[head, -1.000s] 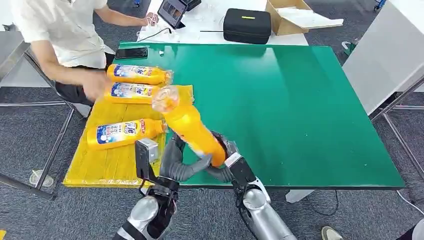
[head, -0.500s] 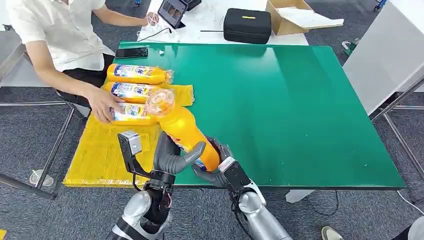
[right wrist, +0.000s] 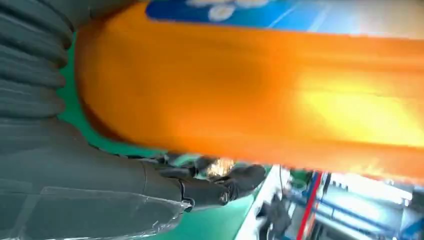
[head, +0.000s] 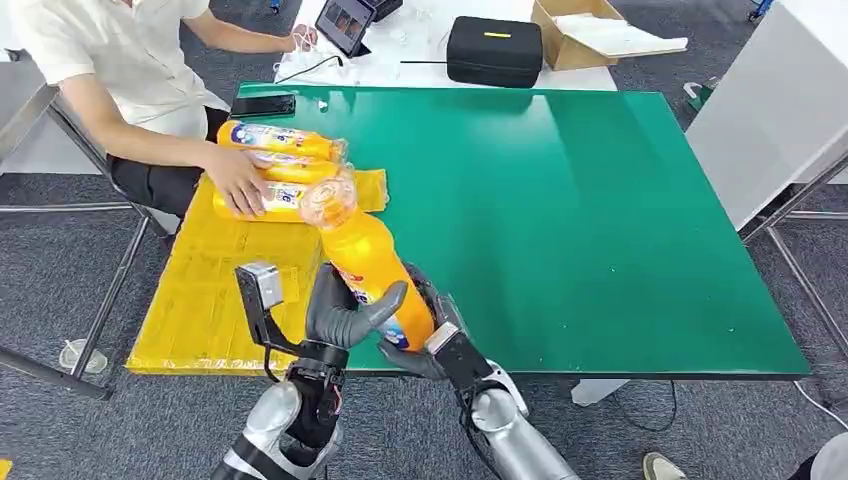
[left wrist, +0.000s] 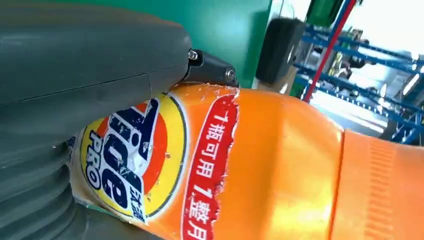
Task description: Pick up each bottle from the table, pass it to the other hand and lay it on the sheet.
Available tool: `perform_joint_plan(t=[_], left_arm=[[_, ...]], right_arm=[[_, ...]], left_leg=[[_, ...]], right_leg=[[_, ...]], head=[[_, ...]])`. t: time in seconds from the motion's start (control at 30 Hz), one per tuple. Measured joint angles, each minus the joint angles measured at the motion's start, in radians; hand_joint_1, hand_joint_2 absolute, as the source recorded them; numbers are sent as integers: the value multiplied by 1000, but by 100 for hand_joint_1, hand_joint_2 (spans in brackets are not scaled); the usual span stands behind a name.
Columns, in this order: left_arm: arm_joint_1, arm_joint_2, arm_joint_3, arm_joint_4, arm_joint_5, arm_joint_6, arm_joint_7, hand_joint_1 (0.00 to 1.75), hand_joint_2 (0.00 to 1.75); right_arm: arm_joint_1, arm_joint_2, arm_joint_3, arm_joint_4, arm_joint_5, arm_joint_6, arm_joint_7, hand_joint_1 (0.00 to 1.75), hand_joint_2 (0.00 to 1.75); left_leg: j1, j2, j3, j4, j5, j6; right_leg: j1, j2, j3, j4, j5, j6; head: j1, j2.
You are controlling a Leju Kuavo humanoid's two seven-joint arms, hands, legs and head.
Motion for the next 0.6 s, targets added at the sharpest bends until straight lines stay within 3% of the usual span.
perform_joint_plan(t=[0.1,0.23,0.4,0.47,0.5,0.53,0.6], left_arm=[[5,8,2,-3,-63,58,-3,175,175],[42,35,34,-38,-161,127,-13,175,175],[80,70,94,-93,-300,274,-45,175,175],[91,84,120,-107,-370,328,-43,112,175],[96,93,132,-114,-419,348,-37,112,175],[100,105,140,-117,-481,363,-25,143,175],[104,129,148,-118,-631,378,20,155,175]], right_arm=[[19,0,-4,0,45,-137,-25,0,0],[73,-2,-68,-29,232,-475,-82,0,0],[177,15,-295,-196,572,-535,-87,0,0],[215,20,-383,-258,640,-535,-87,0,0],[232,21,-439,-295,643,-535,-87,0,0],[248,22,-489,-334,635,-535,-87,0,0],[269,22,-557,-393,607,-538,-87,0,0]], left_leg=[[0,0,0,0,0,0],[0,0,0,0,0,0],[0,0,-1,0,-1,0],[0,-2,-1,0,-1,0],[0,-2,-1,0,-1,0],[0,-2,-1,0,-1,0],[0,-1,-1,0,-1,0]], right_leg=[[0,0,0,0,0,0],[0,0,0,0,0,0],[0,0,-1,0,-1,0],[0,-1,0,0,-1,0],[0,-1,0,0,-1,0],[0,-1,0,0,-1,0],[0,-1,0,0,-1,0]], head=[[0,0],[0,0],[0,0],[0,0],[0,0],[0,0],[0,0]])
